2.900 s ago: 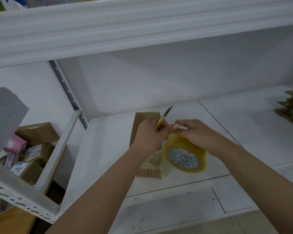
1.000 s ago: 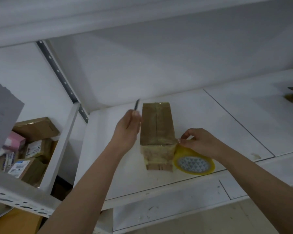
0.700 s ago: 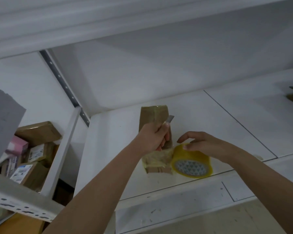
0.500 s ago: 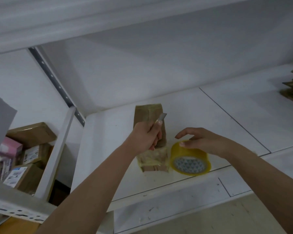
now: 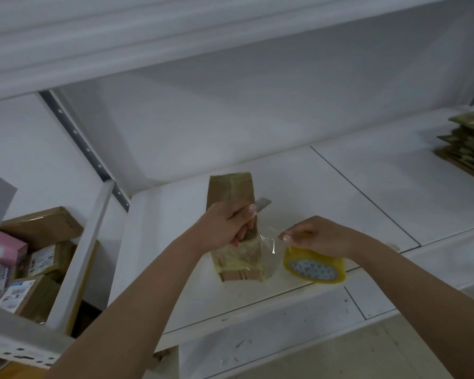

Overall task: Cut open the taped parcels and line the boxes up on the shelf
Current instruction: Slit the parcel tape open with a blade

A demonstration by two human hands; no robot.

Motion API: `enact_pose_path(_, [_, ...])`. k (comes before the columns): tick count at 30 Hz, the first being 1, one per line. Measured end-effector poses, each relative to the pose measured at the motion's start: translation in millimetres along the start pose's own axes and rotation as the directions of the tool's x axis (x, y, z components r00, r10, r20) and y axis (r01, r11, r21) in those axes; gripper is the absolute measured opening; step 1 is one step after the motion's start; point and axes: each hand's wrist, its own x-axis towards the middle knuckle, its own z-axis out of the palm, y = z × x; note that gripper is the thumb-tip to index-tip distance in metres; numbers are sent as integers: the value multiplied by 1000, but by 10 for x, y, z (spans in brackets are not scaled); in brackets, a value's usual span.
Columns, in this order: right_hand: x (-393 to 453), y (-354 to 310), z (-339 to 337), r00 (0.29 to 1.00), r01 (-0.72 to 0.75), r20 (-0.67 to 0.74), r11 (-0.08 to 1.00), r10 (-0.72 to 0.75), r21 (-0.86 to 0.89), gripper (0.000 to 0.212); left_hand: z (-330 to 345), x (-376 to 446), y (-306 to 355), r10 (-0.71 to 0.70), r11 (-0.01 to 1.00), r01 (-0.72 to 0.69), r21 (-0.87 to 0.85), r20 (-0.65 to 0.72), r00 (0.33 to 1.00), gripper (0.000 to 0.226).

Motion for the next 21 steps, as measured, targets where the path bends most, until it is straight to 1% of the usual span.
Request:
enact_pose_path(2, [-29,-1,-40,1000,-22,-3,998,22,54,32,-30,-14,104,6,997,-14,77,114,993,39])
enact_pose_path(3, [-40,-1,-57,1000,-25,-10,996,26,86,30,-35,-12,161,13,986,-41,162,170,985,38])
enact_pose_path(5, [-65,0,-89,1000,-16,-17,992,18,127,26,-26,10,273,16,918,-118,378,262,965,39])
enact_pose_path(7, [-88,7,-118,1000,-5,-21,995,7,97,25,-6,46,349,-22,852,-143,503,307,951,41])
enact_pose_path(10, [-125,-19,-146,999,4,-42,1000,-4,2,26,11,72,439,-88,776,-141,615,327,941,42])
enact_pose_path(13, [-141,-82,-137,994,13,-106,993,-26,-118,29,90,81,517,-133,689,-127,714,297,946,43])
enact_pose_path(16, [-159,-175,-113,989,-8,-149,978,-24,-209,32,245,95,577,-155,515,-123,849,233,960,39])
enact_pose_path(17, [-166,-195,-112,989,-13,-149,977,-20,-212,33,273,97,591,-153,477,-122,870,219,964,38])
enact_pose_path(18, [-175,-204,-115,989,-17,-149,980,-12,-196,32,272,92,604,-149,481,-120,869,216,965,38])
enact_pose_path(19, [-188,-198,-123,989,-24,-150,986,-1,-165,31,243,89,597,-153,523,-114,845,225,962,39])
enact_pose_path(21, [-215,-159,-143,988,-35,-152,995,20,-95,28,121,61,561,-171,684,-73,725,257,951,42])
